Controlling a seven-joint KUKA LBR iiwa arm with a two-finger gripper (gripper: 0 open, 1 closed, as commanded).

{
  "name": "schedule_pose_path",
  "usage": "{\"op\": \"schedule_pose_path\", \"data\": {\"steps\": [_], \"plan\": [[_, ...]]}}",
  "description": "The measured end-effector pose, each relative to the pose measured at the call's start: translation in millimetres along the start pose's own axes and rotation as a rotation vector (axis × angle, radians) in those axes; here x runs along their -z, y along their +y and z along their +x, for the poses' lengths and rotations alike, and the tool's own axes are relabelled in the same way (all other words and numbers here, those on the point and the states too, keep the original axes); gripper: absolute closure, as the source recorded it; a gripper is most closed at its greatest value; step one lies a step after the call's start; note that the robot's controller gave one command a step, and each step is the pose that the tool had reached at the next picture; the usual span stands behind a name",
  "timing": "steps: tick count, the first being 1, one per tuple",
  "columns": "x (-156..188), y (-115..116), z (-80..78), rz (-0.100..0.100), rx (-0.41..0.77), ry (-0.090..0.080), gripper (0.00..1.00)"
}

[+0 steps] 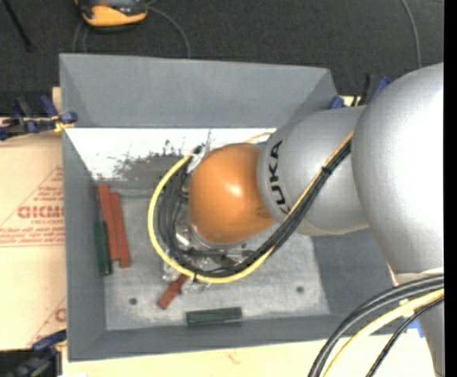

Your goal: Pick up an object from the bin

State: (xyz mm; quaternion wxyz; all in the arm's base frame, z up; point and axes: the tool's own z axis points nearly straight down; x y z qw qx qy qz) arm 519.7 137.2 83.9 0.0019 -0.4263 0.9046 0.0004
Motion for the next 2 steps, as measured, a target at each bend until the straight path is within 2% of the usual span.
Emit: {"op": "schedule_pose_path", "data": {"steps": [1, 2], "plan": [[0, 0, 0.0, 0.0, 0.0, 0.0, 1.0], [150, -3, -12.6, 0.001, 0.011, -0.001, 1.0]]}}
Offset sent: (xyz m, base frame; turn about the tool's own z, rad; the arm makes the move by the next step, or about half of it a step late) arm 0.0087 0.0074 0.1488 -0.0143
